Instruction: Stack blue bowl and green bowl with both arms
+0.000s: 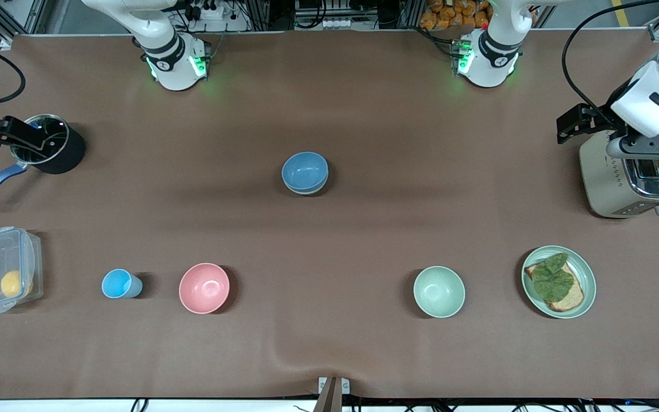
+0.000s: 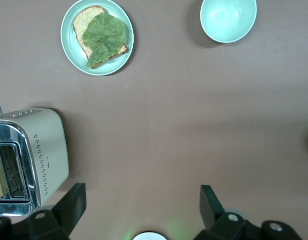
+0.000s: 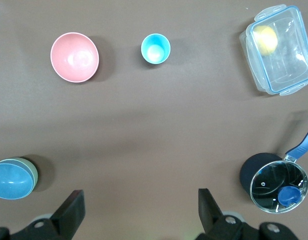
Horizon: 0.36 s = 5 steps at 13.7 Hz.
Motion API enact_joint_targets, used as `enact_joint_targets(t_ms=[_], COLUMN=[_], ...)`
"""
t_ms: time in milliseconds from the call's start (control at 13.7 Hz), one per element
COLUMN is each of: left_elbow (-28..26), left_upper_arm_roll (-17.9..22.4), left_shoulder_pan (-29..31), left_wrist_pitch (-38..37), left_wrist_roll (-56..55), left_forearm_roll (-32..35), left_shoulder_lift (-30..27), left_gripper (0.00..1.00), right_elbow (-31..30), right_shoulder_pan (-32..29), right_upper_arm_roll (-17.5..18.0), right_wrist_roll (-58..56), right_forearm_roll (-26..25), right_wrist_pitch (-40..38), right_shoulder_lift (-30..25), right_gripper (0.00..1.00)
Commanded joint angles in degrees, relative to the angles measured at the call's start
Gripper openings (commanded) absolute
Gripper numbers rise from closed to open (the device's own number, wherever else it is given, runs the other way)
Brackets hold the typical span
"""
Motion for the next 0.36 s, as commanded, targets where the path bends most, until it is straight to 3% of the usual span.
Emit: enact_joint_targets(t_ms=[0, 291], left_elbow=[0.85, 0.94], left_upper_arm_roll=[-0.14, -0.05], left_shoulder_pan=[0.31, 0.23], left_wrist_pitch=[-1.05, -1.05], left_wrist_roll=[1.07, 1.07], left_forearm_roll=[-0.68, -0.68], left_shoulder_lift=[0.33, 0.42], left_gripper=[1.0, 1.0], right_elbow=[1.27, 1.27], right_shoulder_pan=[-1.65, -1.3], right_upper_arm_roll=[1.48, 1.57], right_wrist_roll=[-0.87, -0.78], right_forearm_roll=[-1.12, -1.21], right_wrist_pitch=[-1.09, -1.09], right_shoulder_lift=[-0.46, -0.46], right_gripper=[1.0, 1.0])
